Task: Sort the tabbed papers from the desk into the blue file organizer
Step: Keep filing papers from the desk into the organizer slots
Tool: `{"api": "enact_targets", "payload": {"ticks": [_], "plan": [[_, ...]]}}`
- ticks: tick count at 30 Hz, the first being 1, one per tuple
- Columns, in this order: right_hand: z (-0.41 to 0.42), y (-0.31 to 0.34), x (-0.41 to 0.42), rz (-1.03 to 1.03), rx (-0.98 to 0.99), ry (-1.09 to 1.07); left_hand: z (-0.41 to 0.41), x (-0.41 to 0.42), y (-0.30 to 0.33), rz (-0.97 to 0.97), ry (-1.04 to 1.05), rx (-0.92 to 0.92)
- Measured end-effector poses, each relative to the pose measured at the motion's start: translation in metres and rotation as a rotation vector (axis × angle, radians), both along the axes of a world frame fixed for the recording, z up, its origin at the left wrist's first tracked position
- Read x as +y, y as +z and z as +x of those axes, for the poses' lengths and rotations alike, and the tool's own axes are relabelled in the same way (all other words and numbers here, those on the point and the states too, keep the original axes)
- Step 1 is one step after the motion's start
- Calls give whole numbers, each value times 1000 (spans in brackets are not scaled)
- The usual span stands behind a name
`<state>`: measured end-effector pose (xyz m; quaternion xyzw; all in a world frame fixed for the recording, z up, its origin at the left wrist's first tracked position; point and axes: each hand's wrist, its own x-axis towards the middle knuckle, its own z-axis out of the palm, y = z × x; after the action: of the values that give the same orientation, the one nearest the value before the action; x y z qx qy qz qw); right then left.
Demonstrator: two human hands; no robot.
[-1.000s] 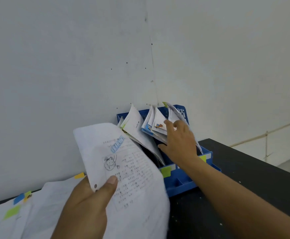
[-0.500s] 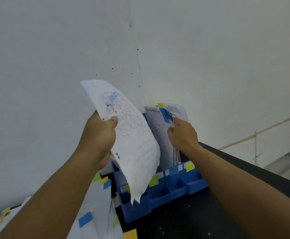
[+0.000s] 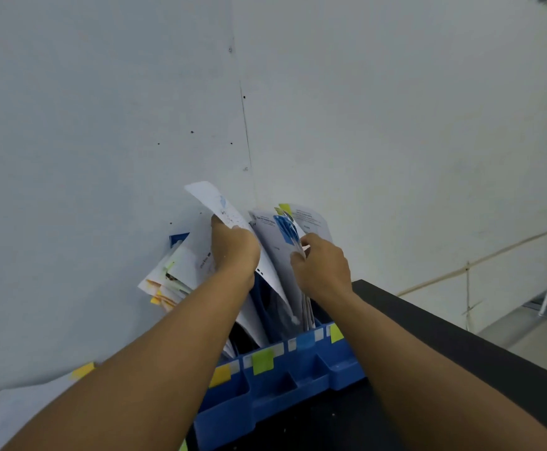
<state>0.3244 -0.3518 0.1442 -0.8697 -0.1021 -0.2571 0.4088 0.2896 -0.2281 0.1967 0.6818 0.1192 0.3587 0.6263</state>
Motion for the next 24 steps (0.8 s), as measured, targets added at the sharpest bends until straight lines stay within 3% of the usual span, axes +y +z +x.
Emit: {"api": "enact_targets", "payload": {"ticks": [8,16,21,24], "plan": [[-2,-4,3,85,-14,43,8,-17,-49,185,99,30],[-7,-5,9,46,-21,22,7,-20,-79,185,-115,177],[-13,-9,13,27,-13,35,-3,-6,-75,88,-149,136],[-22,-18,23,-11,-13,51,-37,7,-77,125,-239,117]]}}
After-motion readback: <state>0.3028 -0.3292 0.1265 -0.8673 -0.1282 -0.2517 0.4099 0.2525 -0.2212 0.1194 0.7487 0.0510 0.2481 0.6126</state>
